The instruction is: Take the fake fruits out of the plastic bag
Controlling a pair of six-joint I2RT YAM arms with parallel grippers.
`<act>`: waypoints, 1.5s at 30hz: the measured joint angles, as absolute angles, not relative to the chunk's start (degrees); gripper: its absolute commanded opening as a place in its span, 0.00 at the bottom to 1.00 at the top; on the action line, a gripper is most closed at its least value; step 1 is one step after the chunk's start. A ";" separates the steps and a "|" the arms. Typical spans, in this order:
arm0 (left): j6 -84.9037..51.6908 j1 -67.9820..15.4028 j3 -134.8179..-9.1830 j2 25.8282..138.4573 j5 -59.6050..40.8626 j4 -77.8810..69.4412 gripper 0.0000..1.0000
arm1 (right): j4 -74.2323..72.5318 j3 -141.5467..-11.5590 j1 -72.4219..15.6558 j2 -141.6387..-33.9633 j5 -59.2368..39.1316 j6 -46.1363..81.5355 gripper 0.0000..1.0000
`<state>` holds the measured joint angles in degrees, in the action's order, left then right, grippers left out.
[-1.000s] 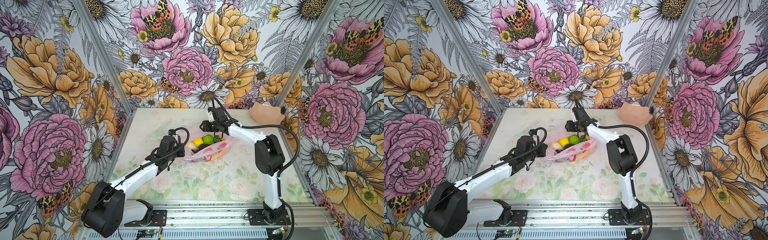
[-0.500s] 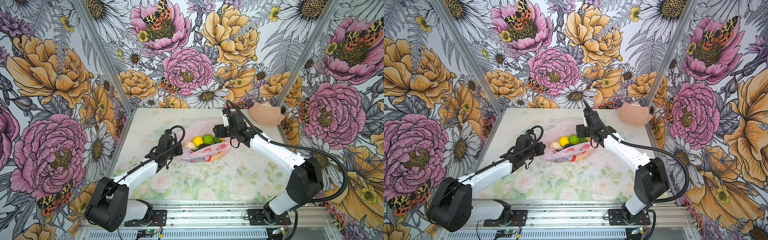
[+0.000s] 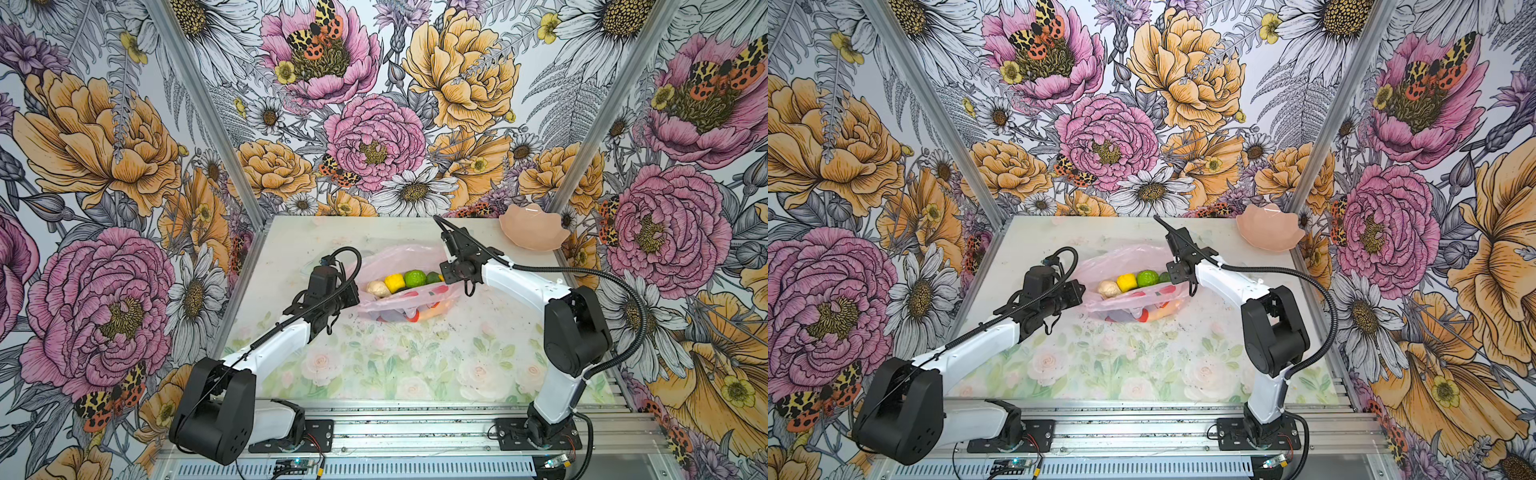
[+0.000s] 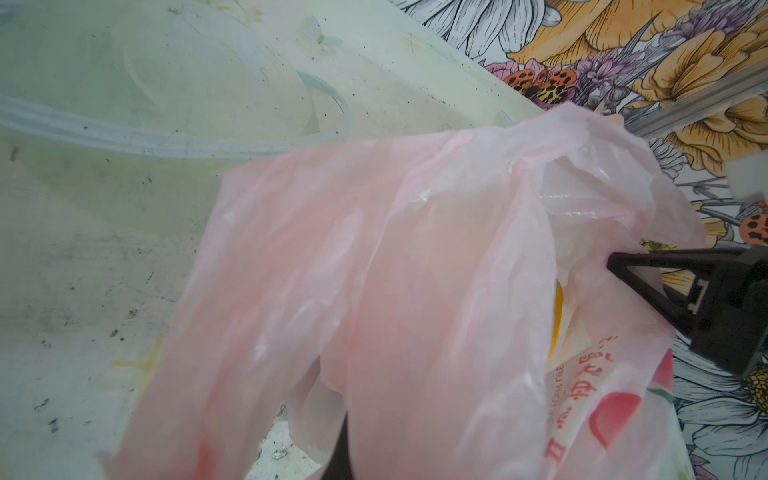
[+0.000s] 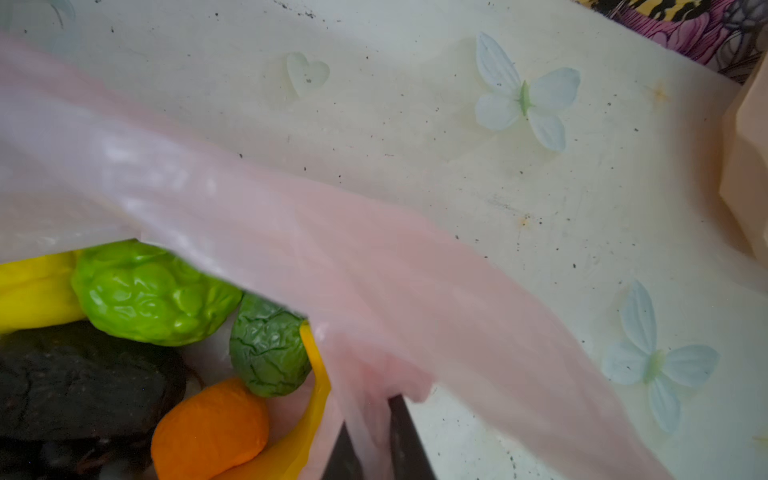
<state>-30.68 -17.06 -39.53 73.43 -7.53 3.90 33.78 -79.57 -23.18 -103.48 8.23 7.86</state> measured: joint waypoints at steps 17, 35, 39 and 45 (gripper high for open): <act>-44.42 -0.95 -32.49 74.43 -23.18 -6.44 0.00 | 7.27 -58.59 -6.68 -95.70 -42.92 25.45 0.00; -42.94 -2.31 -39.03 81.56 -23.07 -3.18 0.00 | 0.05 -59.24 -4.36 -97.58 -43.99 34.68 0.00; -40.49 -5.61 -40.45 81.56 -19.62 -0.86 0.00 | 3.09 -62.48 -4.23 -98.26 -39.66 33.85 0.43; -38.57 -11.60 -41.91 81.56 -14.48 0.69 0.00 | 8.16 -65.17 -5.76 -96.44 -28.49 32.45 0.72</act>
<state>-38.57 -11.60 -41.91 81.56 -14.48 0.69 8.16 -65.17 -5.76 -96.44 -28.49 32.45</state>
